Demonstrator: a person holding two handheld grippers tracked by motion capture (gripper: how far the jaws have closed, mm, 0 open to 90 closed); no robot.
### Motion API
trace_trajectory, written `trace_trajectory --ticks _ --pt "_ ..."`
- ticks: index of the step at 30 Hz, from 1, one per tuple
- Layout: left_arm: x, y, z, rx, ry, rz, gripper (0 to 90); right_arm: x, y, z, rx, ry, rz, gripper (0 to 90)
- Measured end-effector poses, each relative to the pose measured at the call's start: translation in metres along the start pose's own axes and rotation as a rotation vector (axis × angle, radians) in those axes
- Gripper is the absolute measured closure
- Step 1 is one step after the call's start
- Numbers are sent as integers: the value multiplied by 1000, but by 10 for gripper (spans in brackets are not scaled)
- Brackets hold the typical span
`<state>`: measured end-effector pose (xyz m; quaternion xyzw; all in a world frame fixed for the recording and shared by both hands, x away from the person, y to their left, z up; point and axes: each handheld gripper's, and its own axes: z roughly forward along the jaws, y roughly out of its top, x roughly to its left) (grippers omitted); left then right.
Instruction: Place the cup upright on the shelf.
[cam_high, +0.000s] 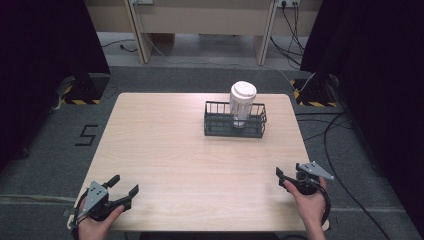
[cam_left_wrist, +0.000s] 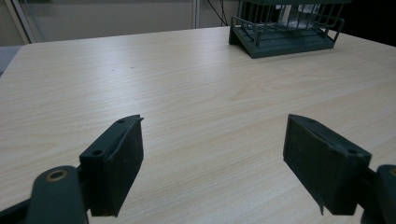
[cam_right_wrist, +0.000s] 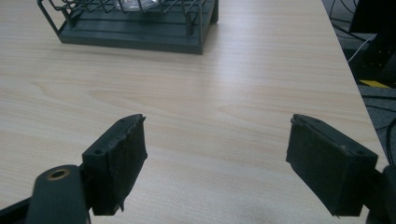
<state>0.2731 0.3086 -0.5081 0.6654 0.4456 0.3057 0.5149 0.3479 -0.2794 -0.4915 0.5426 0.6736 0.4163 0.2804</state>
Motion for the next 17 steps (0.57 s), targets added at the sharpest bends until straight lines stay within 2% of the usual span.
trace_trajectory --ticks 5,11,17 --pt "0 0 0 -1 0 -1 197 1 -7 -2 -5 3 -4 203" --pt "0 0 0 -3 3 -3 197 4 -11 -4 -36 3 -11 203" --pt "0 0 0 -3 4 -1 196 10 -4 -4 -60 15 -21 202"
